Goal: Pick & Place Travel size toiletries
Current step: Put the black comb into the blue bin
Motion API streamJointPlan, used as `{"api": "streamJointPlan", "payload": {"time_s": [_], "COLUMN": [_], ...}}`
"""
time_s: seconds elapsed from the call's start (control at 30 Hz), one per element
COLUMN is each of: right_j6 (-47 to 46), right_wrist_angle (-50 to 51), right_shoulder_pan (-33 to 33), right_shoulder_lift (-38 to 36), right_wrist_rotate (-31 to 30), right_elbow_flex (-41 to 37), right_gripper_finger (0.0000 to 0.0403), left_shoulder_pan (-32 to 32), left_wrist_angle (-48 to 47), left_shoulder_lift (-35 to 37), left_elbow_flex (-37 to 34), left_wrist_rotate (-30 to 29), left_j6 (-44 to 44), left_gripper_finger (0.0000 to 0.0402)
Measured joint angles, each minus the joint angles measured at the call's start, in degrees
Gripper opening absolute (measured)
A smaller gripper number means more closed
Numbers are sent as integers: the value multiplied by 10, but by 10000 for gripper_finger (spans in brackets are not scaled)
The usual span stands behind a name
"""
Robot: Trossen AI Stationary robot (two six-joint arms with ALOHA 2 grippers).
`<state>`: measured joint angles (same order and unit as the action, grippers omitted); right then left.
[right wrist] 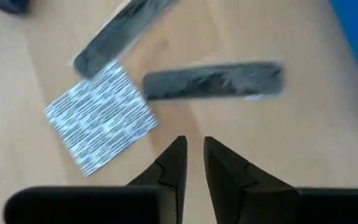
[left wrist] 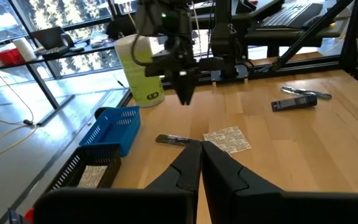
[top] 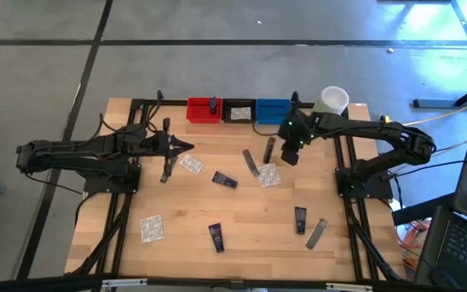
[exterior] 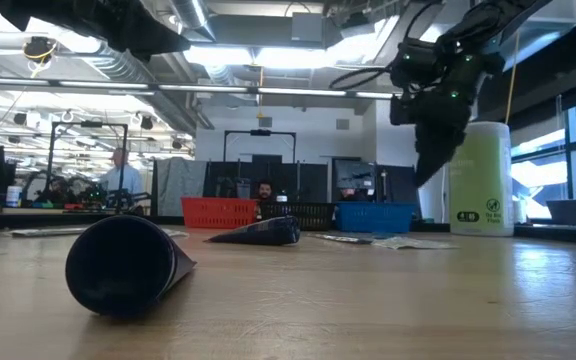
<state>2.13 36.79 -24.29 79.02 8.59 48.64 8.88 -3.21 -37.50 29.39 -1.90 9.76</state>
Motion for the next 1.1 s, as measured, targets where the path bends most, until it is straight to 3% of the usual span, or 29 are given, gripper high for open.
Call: {"api": "streamJointPlan", "payload": {"time_s": [0.3, 0.73, 1.1], "right_j6": [-79, -186, -363], "right_wrist_angle": [90, 133, 189], "right_shoulder_pan": [75, 192, 365], "right_shoulder_lift": [0, 0, -25], "right_wrist_rotate": [0, 0, -5], "right_elbow_flex": [0, 0, 0], "right_gripper_finger": [79, 106, 93], "left_shoulder_pan": [0, 0, 0], "left_wrist_angle": [0, 0, 0], "left_shoulder_lift": [0, 0, 0], "left_elbow_flex": [0, 0, 0], "left_wrist_rotate": [0, 0, 0], "left_j6": [-1, 0, -11], "left_gripper_finger": [10, 8, 10]}}
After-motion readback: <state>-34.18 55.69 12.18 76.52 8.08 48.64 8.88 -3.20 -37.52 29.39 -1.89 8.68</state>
